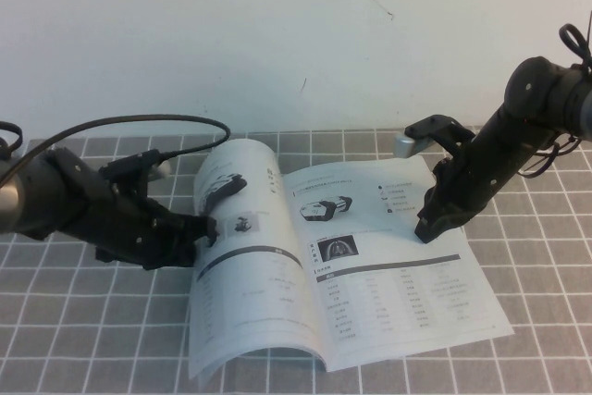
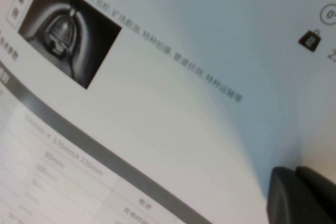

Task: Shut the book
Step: 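Close the open booklet and leave it lying on the table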

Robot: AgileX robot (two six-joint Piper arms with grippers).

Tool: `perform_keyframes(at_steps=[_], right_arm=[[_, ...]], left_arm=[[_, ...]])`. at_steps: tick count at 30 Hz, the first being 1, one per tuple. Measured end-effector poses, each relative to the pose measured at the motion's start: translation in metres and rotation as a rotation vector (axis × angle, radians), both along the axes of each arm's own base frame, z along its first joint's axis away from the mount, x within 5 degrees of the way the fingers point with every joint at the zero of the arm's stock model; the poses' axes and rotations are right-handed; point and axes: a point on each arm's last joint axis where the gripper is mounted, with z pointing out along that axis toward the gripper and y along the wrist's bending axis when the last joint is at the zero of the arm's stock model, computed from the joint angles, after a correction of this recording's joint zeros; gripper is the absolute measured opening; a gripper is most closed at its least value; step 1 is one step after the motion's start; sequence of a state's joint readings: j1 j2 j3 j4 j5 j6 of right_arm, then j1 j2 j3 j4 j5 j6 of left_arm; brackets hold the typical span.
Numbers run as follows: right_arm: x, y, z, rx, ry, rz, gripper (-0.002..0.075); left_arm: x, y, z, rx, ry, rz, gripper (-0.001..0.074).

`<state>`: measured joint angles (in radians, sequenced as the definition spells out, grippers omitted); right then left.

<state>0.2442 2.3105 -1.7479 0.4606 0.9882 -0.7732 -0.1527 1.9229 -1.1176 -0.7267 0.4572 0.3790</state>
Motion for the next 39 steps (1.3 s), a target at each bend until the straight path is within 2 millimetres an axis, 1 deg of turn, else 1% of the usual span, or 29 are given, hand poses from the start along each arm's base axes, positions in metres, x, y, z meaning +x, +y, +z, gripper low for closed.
perform_keyframes(at_steps=[6,16,23,27,29,30,33,35,36,37,38,39], right_arm=[[0.000,0.002,-0.001,0.018,0.009,-0.013,-0.0003],[0.000,0.003,-0.001,0.030,0.022,-0.035,-0.0003],[0.000,0.001,-0.001,0.006,0.023,-0.045,-0.0003],[-0.001,-0.001,0.005,-0.085,0.005,-0.046,-0.0003],[0.000,-0.008,0.009,-0.153,-0.015,-0.034,-0.0003],[0.001,-0.011,0.015,-0.185,-0.034,-0.028,-0.0003],[0.002,-0.017,0.036,-0.226,-0.084,-0.017,-0.0003],[0.002,-0.019,0.058,-0.231,-0.126,-0.030,-0.0003],[0.002,-0.019,0.070,-0.227,-0.146,-0.040,-0.0003],[0.002,-0.019,0.083,-0.221,-0.168,-0.048,-0.0003],[0.001,-0.020,0.096,-0.213,-0.195,-0.055,-0.0003],[0.000,-0.020,0.107,-0.204,-0.215,-0.060,-0.0003]], left_arm=[[0.002,-0.017,0.008,-0.209,-0.045,-0.025,-0.0004],[0.004,-0.042,0.038,-0.589,-0.190,-0.134,-0.0004],[0.000,-0.048,0.047,-0.672,-0.221,-0.226,-0.0004],[-0.002,-0.052,0.051,-0.691,-0.236,-0.268,0.0001],[-0.003,-0.055,0.051,-0.686,-0.250,-0.296,0.0032],[-0.004,-0.056,0.051,-0.681,-0.259,-0.307,0.0062],[-0.006,-0.062,0.051,-0.672,-0.275,-0.342,0.0203],[-0.006,-0.066,0.053,-0.665,-0.293,-0.367,0.0318],[-0.006,-0.067,0.054,-0.663,-0.302,-0.375,0.0353],[-0.005,-0.068,0.055,-0.661,-0.310,-0.383,0.0384],[-0.004,-0.069,0.057,-0.660,-0.320,-0.389,0.0398],[-0.004,-0.069,0.058,-0.659,-0.326,-0.392,0.0396]])
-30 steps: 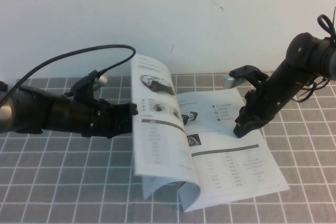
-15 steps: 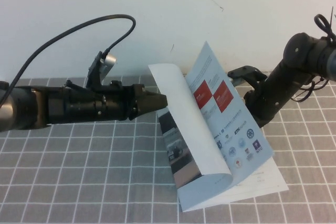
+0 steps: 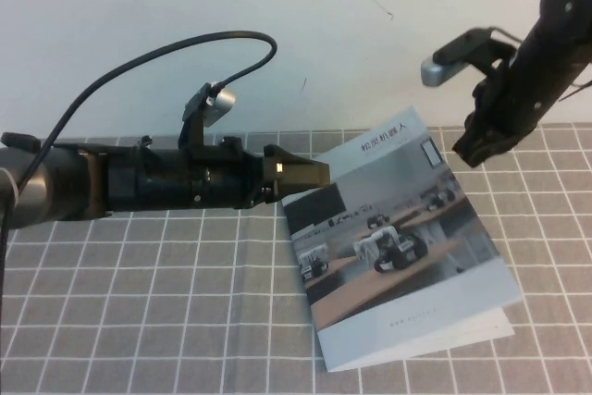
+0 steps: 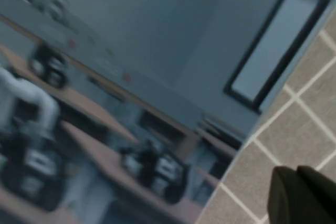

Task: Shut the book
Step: 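Close the open booklet and leave it lying on the table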

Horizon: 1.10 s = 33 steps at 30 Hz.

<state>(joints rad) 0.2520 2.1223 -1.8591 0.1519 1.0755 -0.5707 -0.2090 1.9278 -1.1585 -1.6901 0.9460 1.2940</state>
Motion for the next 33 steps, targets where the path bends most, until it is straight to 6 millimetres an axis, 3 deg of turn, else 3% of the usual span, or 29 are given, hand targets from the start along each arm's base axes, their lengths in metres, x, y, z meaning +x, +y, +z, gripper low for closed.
perform_keyframes(at_steps=[2,5,7,9,14,17,27,33], right_arm=[[-0.004,0.003,0.023,0.053,-0.041,-0.007,-0.0003],[-0.012,0.010,0.047,0.156,-0.053,-0.009,-0.0003],[-0.018,0.018,0.046,0.177,-0.025,0.007,-0.0003],[-0.021,0.026,0.027,0.164,0.021,0.017,-0.0003],[-0.026,0.036,-0.049,0.126,0.130,-0.008,-0.0003],[-0.031,0.040,-0.074,0.110,0.147,-0.016,-0.0003],[-0.032,0.051,-0.100,0.122,0.170,-0.026,-0.0003],[-0.032,0.049,-0.098,0.105,0.169,-0.014,-0.0003]], left_arm=[[0.002,-0.001,0.004,-0.006,-0.014,-0.005,0.0347],[0.004,-0.001,0.008,-0.014,-0.032,-0.011,0.0155],[0.005,0.002,0.010,-0.011,-0.052,-0.008,0.0078],[0.004,0.003,0.017,-0.004,-0.075,-0.001,0.0031],[-0.010,0.014,0.051,0.181,-0.204,0.013,0.0005],[-0.025,0.024,0.079,0.312,-0.288,0.029,0.0003],[-0.079,0.045,0.151,0.447,-0.439,0.080,0.0001],[-0.116,0.058,0.184,0.527,-0.531,0.123,-0.0001]])
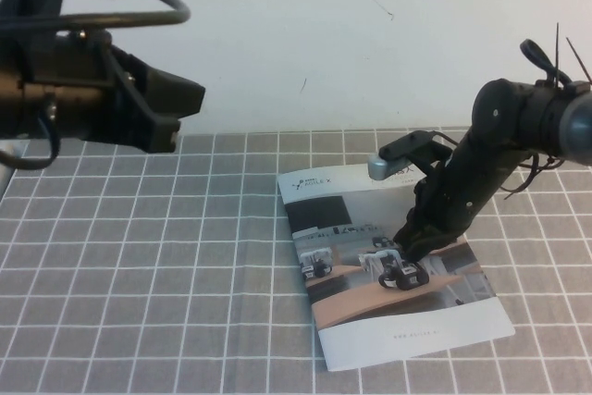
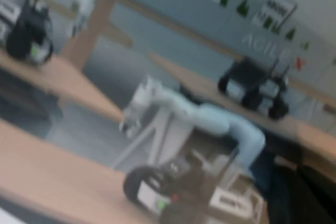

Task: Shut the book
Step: 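Close the open booklet and leave it lying on the table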

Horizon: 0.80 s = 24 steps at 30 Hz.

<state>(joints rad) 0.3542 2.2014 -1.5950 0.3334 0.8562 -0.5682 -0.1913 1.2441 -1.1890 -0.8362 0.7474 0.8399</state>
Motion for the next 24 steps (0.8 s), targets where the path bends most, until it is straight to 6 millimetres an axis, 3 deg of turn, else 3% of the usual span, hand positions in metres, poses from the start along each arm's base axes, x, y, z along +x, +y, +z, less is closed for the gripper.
perform_keyframes(at_steps=[4,9,12,17,21,24], right_arm=[[-0.004,-0.006,0.026,-0.039,-0.056,0.038,-0.0003],[-0.022,-0.017,0.108,-0.046,-0.217,0.068,-0.0003],[-0.043,-0.028,0.159,-0.050,-0.307,0.053,-0.0003],[-0.085,-0.048,0.227,-0.049,-0.411,0.002,-0.0003],[-0.124,-0.063,0.267,-0.027,-0.464,-0.016,-0.0003],[-0.150,-0.073,0.286,-0.019,-0.499,-0.020,-0.0003]], left_arm=[[-0.019,0.014,0.009,0.108,-0.026,0.074,-0.0001],[-0.041,0.033,-0.003,0.237,-0.020,0.194,-0.0001],[-0.056,0.045,-0.018,0.285,-0.026,0.277,-0.0001],[-0.085,0.058,-0.041,0.224,-0.096,0.409,-0.0001],[-0.110,0.064,-0.054,0.177,-0.138,0.444,-0.0001],[-0.125,0.067,-0.060,0.161,-0.161,0.450,-0.0001]])
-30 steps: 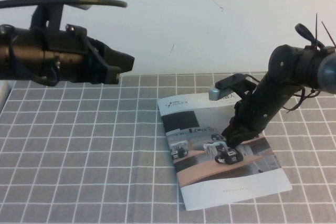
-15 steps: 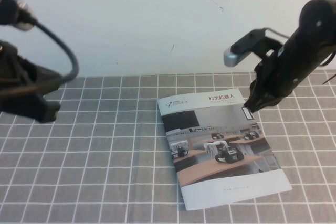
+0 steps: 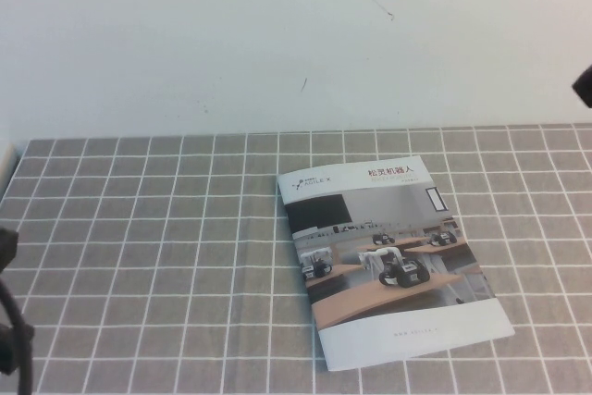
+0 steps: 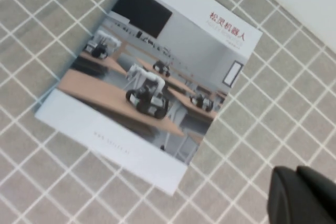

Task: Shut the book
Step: 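Close the open booklet and leave it lying on the table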

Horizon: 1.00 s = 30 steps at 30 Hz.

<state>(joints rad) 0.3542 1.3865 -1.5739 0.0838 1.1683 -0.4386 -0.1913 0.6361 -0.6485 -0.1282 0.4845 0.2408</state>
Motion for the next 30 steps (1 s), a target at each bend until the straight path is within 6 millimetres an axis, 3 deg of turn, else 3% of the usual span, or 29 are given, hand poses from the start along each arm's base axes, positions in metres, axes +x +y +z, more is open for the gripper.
perform_keyframes(at_steps=[4,9,13,17,23,30], right_arm=[[-0.037,-0.016,0.005,-0.010,-0.003,-0.026,-0.0003],[-0.090,-0.040,-0.009,-0.031,0.010,-0.085,-0.0003],[-0.135,-0.060,-0.027,-0.022,-0.015,-0.143,-0.0003],[-0.180,-0.077,-0.058,0.007,-0.036,-0.176,-0.0003],[-0.212,-0.089,-0.103,0.088,-0.153,-0.211,-0.0003],[-0.219,-0.092,-0.148,0.135,-0.209,-0.233,-0.0003]], left_arm=[[-0.020,0.004,-0.002,-0.007,-0.048,0.000,-0.0001],[-0.042,0.008,0.000,-0.017,-0.117,-0.001,-0.0001],[-0.059,0.011,0.001,-0.018,-0.151,-0.005,-0.0001],[-0.070,0.013,0.001,-0.018,-0.164,-0.008,-0.0001],[-0.068,0.013,-0.008,-0.021,-0.156,-0.005,-0.0001],[-0.054,0.011,-0.041,-0.068,-0.180,0.015,-0.0001]])
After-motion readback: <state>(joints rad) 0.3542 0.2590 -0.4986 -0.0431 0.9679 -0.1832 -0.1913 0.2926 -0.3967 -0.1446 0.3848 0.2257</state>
